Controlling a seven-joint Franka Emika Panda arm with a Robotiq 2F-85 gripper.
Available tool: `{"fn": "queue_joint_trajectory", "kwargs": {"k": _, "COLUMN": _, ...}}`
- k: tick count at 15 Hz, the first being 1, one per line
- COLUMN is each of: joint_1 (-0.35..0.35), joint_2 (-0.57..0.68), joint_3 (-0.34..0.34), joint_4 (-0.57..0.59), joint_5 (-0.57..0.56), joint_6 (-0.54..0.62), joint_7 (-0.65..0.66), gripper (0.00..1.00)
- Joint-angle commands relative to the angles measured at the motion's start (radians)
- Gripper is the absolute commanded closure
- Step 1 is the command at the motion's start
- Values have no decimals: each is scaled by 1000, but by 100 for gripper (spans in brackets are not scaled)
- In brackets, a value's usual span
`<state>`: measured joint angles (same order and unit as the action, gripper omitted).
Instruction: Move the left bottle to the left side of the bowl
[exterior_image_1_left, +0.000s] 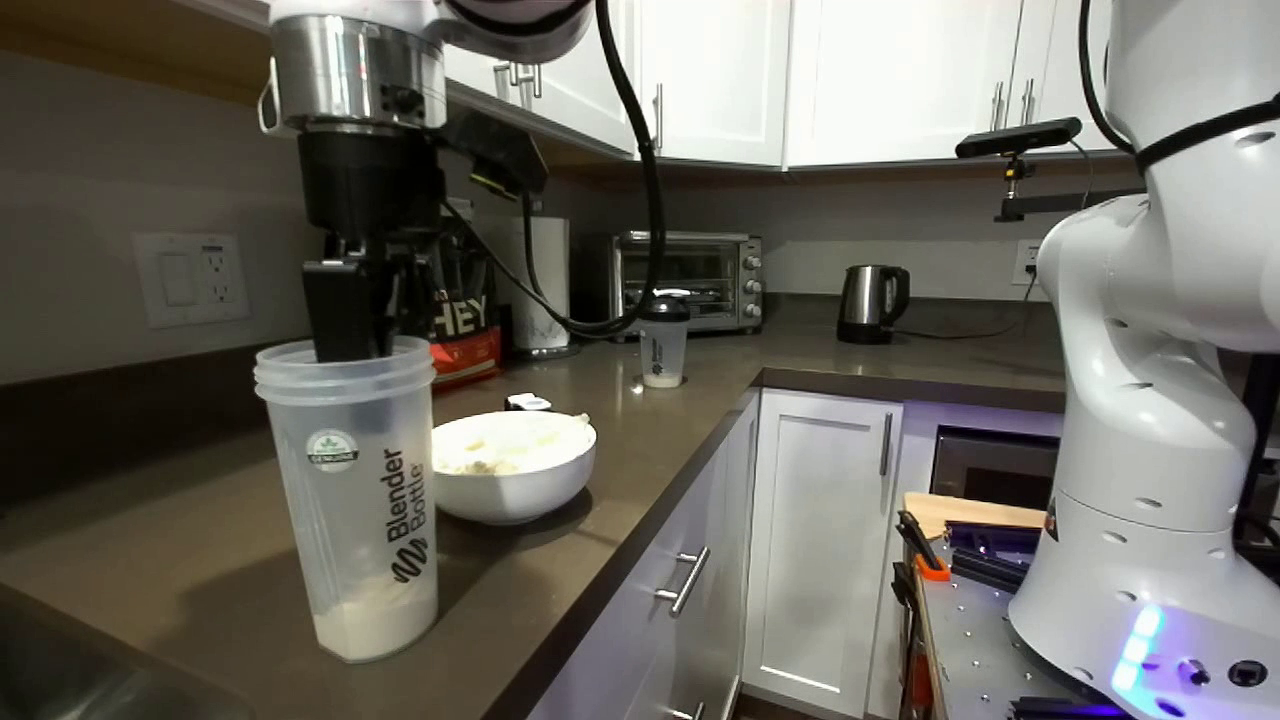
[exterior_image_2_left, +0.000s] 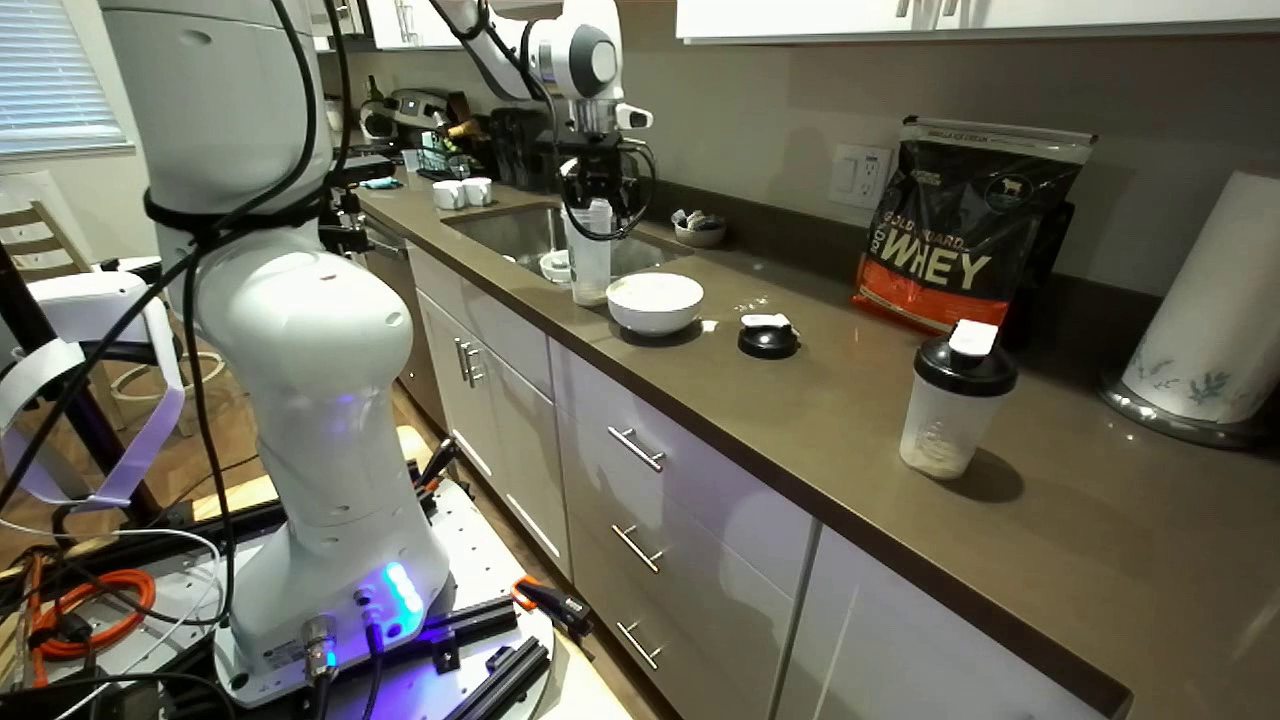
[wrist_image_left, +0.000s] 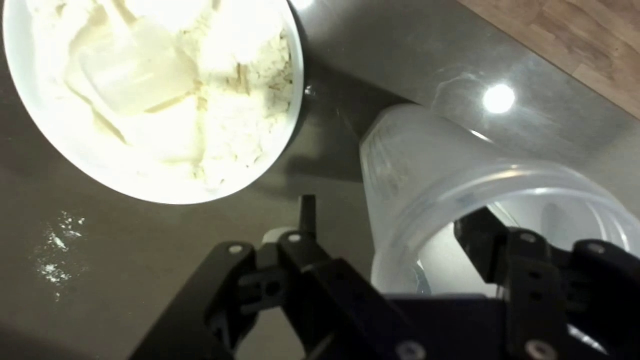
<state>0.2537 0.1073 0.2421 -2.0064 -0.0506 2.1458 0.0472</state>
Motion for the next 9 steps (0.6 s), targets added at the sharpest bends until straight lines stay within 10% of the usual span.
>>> {"fn": "queue_joint_trajectory", "kwargs": {"k": 1, "joint_1": 3, "joint_2": 10, "joint_3": -2, "joint_4": 42, "joint_5": -20, "joint_6": -49, "joint_7": -1, "gripper": 15}}
{"fn": "queue_joint_trajectory", "kwargs": {"k": 9, "joint_1": 2, "joint_2": -10, "joint_3": -2, "joint_4": 86, "joint_5": -9, "joint_6": -142, "joint_7": -8, "gripper": 21}}
